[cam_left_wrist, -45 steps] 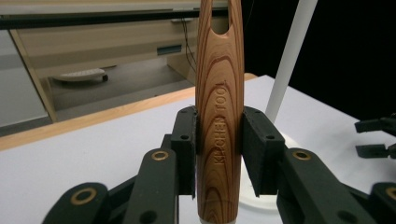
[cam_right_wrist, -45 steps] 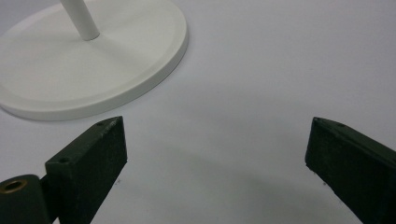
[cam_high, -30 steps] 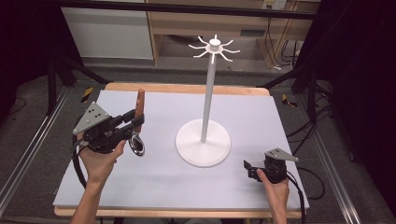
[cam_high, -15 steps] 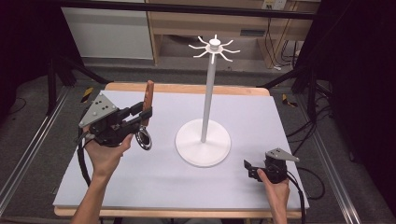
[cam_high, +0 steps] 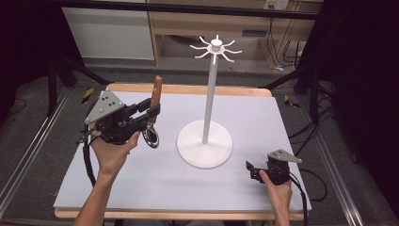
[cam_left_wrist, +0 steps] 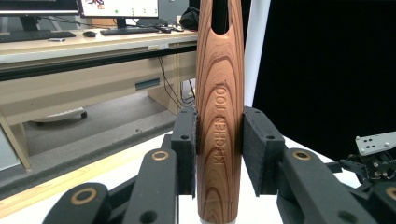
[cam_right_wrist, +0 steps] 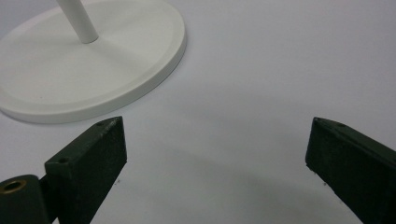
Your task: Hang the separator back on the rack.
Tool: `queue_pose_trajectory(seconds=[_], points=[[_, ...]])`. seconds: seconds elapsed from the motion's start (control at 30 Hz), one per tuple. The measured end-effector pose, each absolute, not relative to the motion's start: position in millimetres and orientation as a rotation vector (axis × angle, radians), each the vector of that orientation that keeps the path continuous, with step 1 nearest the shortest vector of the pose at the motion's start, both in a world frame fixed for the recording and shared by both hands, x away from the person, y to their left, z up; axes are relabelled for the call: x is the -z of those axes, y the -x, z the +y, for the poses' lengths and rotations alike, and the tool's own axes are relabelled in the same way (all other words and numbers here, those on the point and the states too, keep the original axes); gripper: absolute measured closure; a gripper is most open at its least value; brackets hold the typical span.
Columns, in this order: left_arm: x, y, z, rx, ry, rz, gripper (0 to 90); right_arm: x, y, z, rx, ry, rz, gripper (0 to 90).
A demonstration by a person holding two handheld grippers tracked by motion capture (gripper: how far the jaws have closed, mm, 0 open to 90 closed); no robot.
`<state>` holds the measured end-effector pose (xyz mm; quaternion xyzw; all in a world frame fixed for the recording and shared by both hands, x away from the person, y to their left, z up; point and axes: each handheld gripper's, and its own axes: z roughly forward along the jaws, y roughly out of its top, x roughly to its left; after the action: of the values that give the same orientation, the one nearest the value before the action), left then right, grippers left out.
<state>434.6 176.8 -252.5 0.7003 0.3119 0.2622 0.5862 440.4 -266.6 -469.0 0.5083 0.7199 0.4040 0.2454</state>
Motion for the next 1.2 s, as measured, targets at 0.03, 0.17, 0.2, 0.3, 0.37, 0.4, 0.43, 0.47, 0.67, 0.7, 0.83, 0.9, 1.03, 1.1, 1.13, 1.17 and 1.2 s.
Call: queue_pose_trajectory(seconds=[0.03, 0.17, 0.2, 0.3, 0.37, 0.4, 0.43, 0.47, 0.67, 0.7, 0.83, 0.9, 1.03, 1.1, 1.13, 1.17, 1.2], points=[[251.5, -434.8, 176.1, -0.612, -1.633, 0.725, 67.4, 469.0, -440.4, -266.4, -1.103, -1.390, 1.966, 5.8], [248.6, -435.0, 173.1, -0.614, -1.636, 0.717, 67.4, 469.0, -440.5, -266.4, -1.104, -1.389, 1.964, 5.8], [248.1, -435.0, 172.4, -0.615, -1.636, 0.717, 67.4, 469.0, -440.4, -266.5, -1.104, -1.389, 1.963, 5.8], [247.5, -435.0, 170.9, -0.611, -1.629, 0.718, 67.4, 468.7, -440.2, -266.6, -1.108, -1.391, 1.961, 5.8], [246.5, -435.6, 169.4, -0.607, -1.629, 0.714, 67.4, 468.7, -440.3, -266.5, -1.109, -1.391, 1.960, 5.8], [245.9, -435.7, 168.7, -0.607, -1.628, 0.713, 67.4, 468.9, -440.4, -266.4, -1.111, -1.391, 1.961, 5.8], [245.0, -435.8, 167.9, -0.605, -1.627, 0.713, 67.4, 469.1, -440.6, -266.5, -1.109, -1.387, 1.962, 5.8], [243.8, -436.1, 167.0, -0.606, -1.625, 0.708, 67.4, 469.2, -440.6, -266.4, -1.108, -1.387, 1.964, 5.8], [238.8, -437.3, 159.5, -0.595, -1.623, 0.693, 67.4, 469.5, -440.7, -266.0, -1.113, -1.389, 1.966, 5.8], [238.1, -437.3, 158.0, -0.592, -1.624, 0.692, 67.3, 469.6, -440.8, -266.0, -1.112, -1.389, 1.966, 5.8], [234.3, -437.1, 153.0, -0.590, -1.620, 0.679, 67.3, 469.4, -440.8, -266.2, -1.114, -1.388, 1.967, 5.7], [231.7, -436.8, 151.4, -0.592, -1.620, 0.674, 67.3, 469.2, -440.7, -266.4, -1.116, -1.390, 1.962, 5.7], [227.5, -437.4, 148.2, -0.584, -1.610, 0.670, 67.3, 468.8, -440.7, -266.7, -1.121, -1.394, 1.960, 5.7], [226.5, -437.7, 146.0, -0.586, -1.613, 0.667, 67.4, 469.3, -441.1, -266.7, -1.116, -1.390, 1.960, 5.7], [225.9, -438.0, 144.8, -0.586, -1.613, 0.667, 67.3, 469.2, -441.0, -266.7, -1.116, -1.390, 1.962, 5.7], [225.2, -438.4, 143.7, -0.584, -1.614, 0.666, 67.4, 469.2, -441.0, -266.7, -1.115, -1.389, 1.961, 5.7], [224.8, -438.8, 143.1, -0.583, -1.611, 0.664, 67.3, 469.2, -441.0, -266.9, -1.115, -1.389, 1.961, 5.7]])
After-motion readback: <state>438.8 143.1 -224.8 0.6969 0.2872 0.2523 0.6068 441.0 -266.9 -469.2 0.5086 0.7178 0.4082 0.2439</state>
